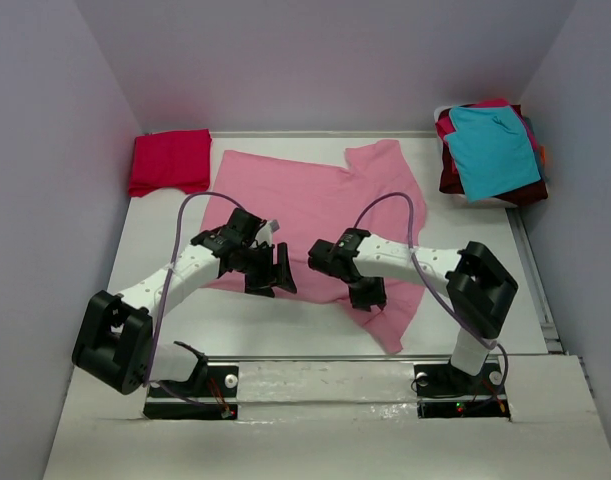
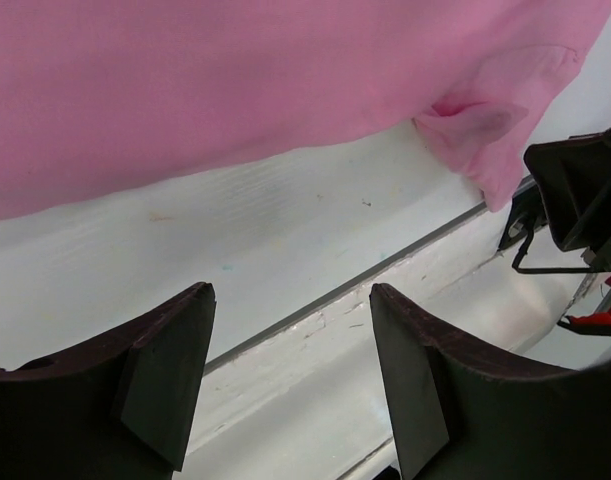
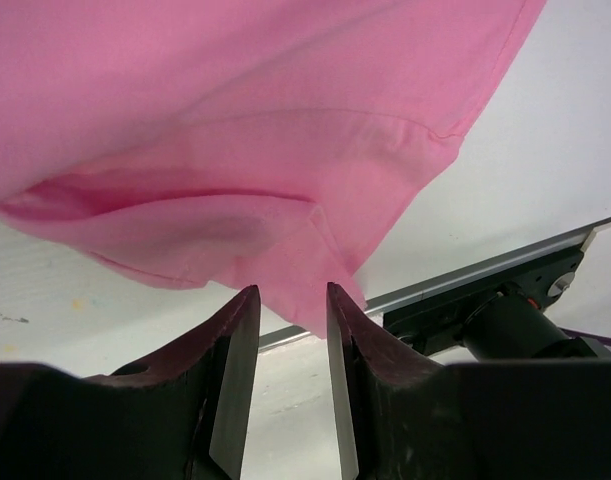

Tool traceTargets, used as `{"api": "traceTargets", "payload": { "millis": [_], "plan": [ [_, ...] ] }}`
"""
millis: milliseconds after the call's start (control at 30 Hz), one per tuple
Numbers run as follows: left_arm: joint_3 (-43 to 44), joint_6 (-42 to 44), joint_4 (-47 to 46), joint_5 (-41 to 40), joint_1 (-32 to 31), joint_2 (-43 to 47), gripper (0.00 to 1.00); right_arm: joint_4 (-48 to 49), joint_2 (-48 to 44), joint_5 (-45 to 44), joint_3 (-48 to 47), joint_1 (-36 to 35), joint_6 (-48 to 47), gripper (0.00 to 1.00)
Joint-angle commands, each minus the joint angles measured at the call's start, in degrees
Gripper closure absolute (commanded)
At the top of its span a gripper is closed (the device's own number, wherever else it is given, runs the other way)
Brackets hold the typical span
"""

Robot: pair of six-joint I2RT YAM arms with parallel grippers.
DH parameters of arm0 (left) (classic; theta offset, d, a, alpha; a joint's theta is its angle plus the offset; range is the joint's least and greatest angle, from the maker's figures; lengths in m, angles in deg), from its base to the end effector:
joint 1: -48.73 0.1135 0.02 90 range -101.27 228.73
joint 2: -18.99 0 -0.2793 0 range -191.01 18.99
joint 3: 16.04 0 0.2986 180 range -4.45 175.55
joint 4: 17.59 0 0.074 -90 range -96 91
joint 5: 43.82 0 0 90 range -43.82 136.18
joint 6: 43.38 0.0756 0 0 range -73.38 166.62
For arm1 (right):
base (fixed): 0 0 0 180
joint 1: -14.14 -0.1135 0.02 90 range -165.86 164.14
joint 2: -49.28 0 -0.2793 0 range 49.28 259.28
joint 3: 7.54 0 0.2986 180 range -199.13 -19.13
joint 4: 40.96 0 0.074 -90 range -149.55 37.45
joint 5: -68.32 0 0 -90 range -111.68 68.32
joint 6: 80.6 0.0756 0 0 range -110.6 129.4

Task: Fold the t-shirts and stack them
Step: Flatten the tshirt out

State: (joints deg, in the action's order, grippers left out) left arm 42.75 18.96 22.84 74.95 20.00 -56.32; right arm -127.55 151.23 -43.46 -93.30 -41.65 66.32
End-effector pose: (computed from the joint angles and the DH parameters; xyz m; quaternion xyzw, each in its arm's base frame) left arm 0.2561 -0.1819 0.1812 0.0793 0.9279 -0.3401 0.1303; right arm 0.2102 0.2594 0.1629 -0.0114 0.9761 -0.1950 0.0957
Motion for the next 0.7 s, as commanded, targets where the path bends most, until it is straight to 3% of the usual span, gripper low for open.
{"api": "traceTargets", "payload": {
  "millis": [0,100,367,467,667],
  "plan": [
    [0.08,-0.99,-0.72,-2.66,0.69,1.39,0.26,1.86,0.44,1.82,0.43,-2.48,-0.67,0.63],
    [0.70,-0.91,0.16,-4.42,2.01,2.01,0.26,3.81,1.05,3.14,0.78,-3.01,-1.03,0.63],
    [3.59,2.79,4.20,-8.55,13.95,3.68,0.26,5.57,2.81,4.55,0.16,-5.29,-1.55,0.64],
    [5.00,3.58,5.52,-12.24,15.63,3.94,0.26,6.88,3.16,4.99,0.87,-5.82,-1.73,0.64],
    [5.18,4.37,6.23,-11.73,17.04,3.68,0.26,8.90,4.75,5.35,1.49,-6.88,-2.17,0.64]
  ]
}}
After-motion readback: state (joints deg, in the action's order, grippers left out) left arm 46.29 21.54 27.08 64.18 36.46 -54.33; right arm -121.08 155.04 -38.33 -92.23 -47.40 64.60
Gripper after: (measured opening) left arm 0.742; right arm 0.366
